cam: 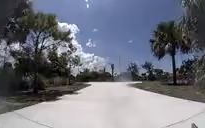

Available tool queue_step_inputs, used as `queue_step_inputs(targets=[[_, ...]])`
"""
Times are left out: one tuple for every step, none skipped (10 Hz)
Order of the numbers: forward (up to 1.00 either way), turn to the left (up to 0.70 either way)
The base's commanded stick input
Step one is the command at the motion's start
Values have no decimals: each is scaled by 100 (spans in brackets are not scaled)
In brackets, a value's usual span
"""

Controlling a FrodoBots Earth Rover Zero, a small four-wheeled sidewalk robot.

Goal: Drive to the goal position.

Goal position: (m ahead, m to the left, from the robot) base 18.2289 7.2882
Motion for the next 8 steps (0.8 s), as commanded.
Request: queue_step_inputs(targets=[[85,0],[85,0],[85,0],[85,0],[85,0],[85,0],[85,0],[85,0]])
